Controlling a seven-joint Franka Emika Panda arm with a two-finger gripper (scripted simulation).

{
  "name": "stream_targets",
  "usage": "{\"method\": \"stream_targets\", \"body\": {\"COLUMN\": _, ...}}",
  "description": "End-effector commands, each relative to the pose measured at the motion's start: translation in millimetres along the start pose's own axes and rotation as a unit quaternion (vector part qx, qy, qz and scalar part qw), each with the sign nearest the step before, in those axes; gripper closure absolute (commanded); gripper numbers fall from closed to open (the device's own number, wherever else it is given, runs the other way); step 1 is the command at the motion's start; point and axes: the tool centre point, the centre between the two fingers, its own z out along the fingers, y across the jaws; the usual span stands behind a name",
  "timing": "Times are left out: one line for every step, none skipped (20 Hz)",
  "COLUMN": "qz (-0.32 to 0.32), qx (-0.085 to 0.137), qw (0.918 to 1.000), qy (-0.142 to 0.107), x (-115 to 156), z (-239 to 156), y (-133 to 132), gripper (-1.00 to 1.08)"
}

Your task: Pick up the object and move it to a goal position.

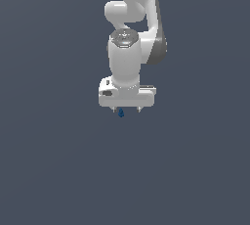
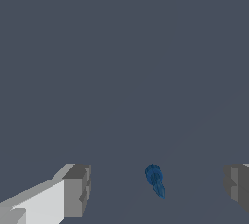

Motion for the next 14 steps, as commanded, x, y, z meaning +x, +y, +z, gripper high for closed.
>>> {"method": "stream_targets", "body": {"qz": 0.006, "qx": 0.002, "qw": 1.0, "qy": 0.002, "x": 1.6, "z": -2.5, "y": 2.2, "gripper": -0.92}}
{"method": "stream_targets", "body": {"qz": 0.005, "qx": 0.001, "qw": 1.0, "qy": 0.002, "x": 1.5, "z": -2.2, "y": 1.9, "gripper": -0.92}}
{"method": "stream_targets", "body": {"qz": 0.004, "qx": 0.001, "qw": 1.0, "qy": 0.001, "x": 0.9, "z": -1.5, "y": 1.6, "gripper": -0.92}}
{"method": "stream_targets", "body": {"qz": 0.004, "qx": 0.001, "qw": 1.0, "qy": 0.001, "x": 0.1, "z": -0.4, "y": 1.7, "gripper": -0.92}}
{"method": "stream_targets", "body": {"qz": 0.005, "qx": 0.001, "qw": 1.0, "qy": 0.0, "x": -1.1, "z": 1.0, "y": 2.2, "gripper": -0.92}}
{"method": "stream_targets", "body": {"qz": 0.006, "qx": 0.0, "qw": 1.0, "qy": 0.0, "x": -2.6, "z": 2.7, "y": 2.9, "gripper": -0.92}}
{"method": "stream_targets", "body": {"qz": 0.007, "qx": 0.0, "qw": 1.0, "qy": -0.001, "x": -4.4, "z": 4.9, "y": 3.8, "gripper": -0.92}}
{"method": "stream_targets", "body": {"qz": 0.008, "qx": -0.001, "qw": 1.0, "qy": -0.001, "x": -6.7, "z": 7.5, "y": 4.8, "gripper": -0.92}}
{"method": "stream_targets", "body": {"qz": 0.01, "qx": -0.001, "qw": 0.9999, "qy": -0.002, "x": -9.3, "z": 10.5, "y": 5.9, "gripper": -0.92}}
{"method": "stream_targets", "body": {"qz": 0.011, "qx": -0.002, "qw": 0.9999, "qy": -0.003, "x": -12.3, "z": 13.9, "y": 7.0, "gripper": -0.92}}
{"method": "stream_targets", "body": {"qz": 0.013, "qx": -0.003, "qw": 0.9999, "qy": -0.004, "x": -15.7, "z": 17.6, "y": 8.3, "gripper": -0.92}}
{"method": "stream_targets", "body": {"qz": 0.015, "qx": -0.003, "qw": 0.9999, "qy": -0.006, "x": -19.6, "z": 21.7, "y": 9.8, "gripper": -0.92}}
{"method": "stream_targets", "body": {"qz": 0.017, "qx": -0.004, "qw": 0.9998, "qy": -0.007, "x": -23.8, "z": 26.2, "y": 11.4, "gripper": -0.92}}
{"method": "stream_targets", "body": {"qz": 0.019, "qx": -0.005, "qw": 0.9998, "qy": -0.009, "x": -28.6, "z": 31.0, "y": 13.1, "gripper": -0.92}}
